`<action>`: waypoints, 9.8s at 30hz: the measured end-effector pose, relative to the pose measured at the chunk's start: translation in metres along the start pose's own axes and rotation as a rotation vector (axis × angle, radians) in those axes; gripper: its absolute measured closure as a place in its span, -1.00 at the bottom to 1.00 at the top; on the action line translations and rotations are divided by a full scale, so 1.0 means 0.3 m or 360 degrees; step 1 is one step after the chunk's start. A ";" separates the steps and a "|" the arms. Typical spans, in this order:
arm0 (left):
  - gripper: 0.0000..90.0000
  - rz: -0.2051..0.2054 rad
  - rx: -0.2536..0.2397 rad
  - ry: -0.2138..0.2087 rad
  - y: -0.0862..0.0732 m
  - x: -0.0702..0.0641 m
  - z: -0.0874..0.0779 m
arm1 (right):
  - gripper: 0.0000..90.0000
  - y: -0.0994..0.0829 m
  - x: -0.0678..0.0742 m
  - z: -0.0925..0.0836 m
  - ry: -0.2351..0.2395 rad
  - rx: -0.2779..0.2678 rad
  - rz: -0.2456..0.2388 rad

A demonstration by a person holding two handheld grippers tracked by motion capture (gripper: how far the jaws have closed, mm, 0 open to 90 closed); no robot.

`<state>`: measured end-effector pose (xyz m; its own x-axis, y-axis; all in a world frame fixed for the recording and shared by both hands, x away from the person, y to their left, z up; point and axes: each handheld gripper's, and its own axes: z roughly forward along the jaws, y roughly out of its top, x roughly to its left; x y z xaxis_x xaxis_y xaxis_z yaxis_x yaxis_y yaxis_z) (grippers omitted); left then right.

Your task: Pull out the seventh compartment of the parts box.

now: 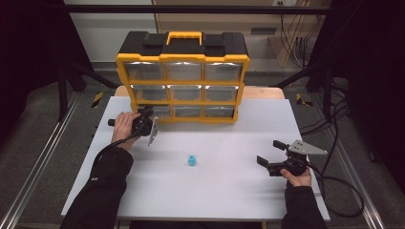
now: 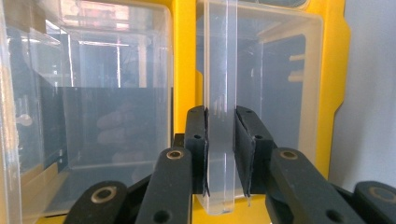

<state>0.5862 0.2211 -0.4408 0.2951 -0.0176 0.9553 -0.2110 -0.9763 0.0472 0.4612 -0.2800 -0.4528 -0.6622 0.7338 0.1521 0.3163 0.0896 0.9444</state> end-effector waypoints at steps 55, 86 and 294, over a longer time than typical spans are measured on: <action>0.68 0.0022 0.0003 0.0015 0.015 -0.029 -0.072 | -0.98 -0.001 0.001 0.001 0.0000 0.0024 -0.0004; 0.68 0.0030 0.0019 0.0020 0.024 -0.045 -0.114 | -0.98 -0.001 0.002 0.000 -0.0003 0.0026 0.0000; -0.94 -0.2053 -0.0383 -0.0589 -0.001 -0.017 -0.346 | -0.99 0.002 0.002 -0.007 -0.0004 0.0006 -0.0005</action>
<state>0.4881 0.2438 -0.4155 0.6265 0.7769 0.0622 0.2575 -0.2817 0.9243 0.4597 -0.2810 -0.4515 -0.6615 0.7352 0.1484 0.3166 0.0943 0.9439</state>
